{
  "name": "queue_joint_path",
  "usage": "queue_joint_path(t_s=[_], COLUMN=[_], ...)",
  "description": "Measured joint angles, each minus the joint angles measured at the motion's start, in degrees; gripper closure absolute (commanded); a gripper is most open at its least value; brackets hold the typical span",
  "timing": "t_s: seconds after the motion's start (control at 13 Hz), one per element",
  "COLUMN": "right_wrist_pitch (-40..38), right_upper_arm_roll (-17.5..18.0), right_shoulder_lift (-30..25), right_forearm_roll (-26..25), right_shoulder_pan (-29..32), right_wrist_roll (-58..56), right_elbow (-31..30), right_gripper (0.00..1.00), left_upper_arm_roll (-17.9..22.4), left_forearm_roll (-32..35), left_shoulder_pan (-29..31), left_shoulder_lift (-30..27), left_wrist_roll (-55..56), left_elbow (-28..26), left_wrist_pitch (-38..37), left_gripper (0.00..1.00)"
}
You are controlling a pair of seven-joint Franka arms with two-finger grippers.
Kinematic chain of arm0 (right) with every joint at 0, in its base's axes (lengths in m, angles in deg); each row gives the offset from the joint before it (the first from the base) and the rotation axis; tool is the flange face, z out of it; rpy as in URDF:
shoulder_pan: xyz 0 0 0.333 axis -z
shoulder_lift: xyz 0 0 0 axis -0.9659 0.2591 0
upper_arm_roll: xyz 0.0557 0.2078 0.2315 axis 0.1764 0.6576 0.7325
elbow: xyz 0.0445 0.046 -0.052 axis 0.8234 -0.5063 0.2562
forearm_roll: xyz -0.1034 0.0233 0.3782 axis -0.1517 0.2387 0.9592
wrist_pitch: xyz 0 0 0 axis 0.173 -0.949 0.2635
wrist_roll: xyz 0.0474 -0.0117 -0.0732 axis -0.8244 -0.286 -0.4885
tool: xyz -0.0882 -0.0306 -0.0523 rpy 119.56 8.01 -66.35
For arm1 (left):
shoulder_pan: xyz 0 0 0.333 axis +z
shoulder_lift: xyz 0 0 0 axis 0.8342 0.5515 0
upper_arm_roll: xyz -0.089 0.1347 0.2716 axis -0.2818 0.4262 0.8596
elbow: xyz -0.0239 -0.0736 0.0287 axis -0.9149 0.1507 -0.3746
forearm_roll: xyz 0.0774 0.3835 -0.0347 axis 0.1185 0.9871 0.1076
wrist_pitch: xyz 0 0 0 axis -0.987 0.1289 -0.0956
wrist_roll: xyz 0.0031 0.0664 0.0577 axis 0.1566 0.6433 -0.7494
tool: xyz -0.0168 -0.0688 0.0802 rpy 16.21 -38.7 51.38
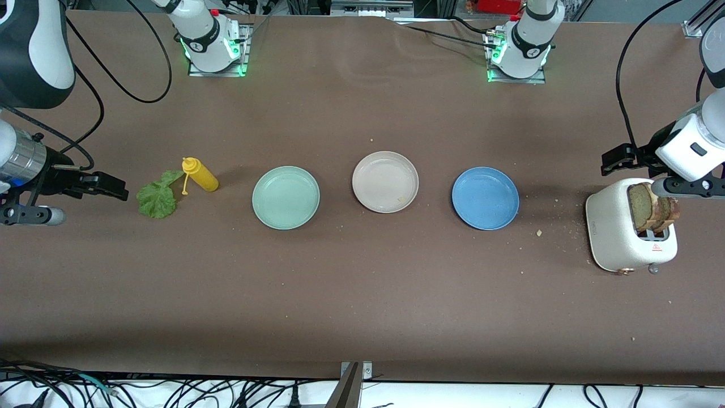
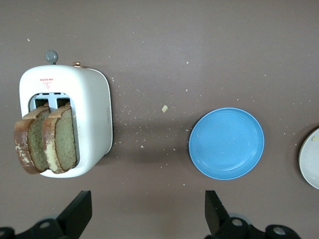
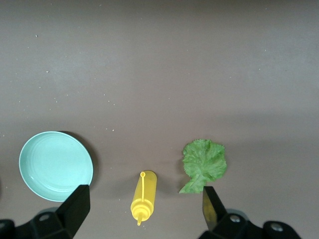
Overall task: Make sandwich in beige plate with both arms
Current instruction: 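Lower the left gripper onto a toast slice in the white toaster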
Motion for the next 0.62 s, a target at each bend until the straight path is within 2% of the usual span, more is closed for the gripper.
queue_joint_path(t_s=[0.62], right_wrist_pitch=[0.0], right_upper_arm_roll=[0.0], right_shoulder_lift=[0.0], right_forearm_roll=[0.0], right_shoulder_pan=[0.0], right_wrist_roll=[0.0], right_elbow=[0.0], right_gripper=[0.0], left_upper_arm_roll=[0.0], left_forearm_roll=[0.1], left_shoulder_pan=[0.4], left_shoulder_lift=[0.2], left_wrist_roll=[-0.6], left_elbow=[0.0], left_wrist_pitch=[0.1], left_gripper=[0.0])
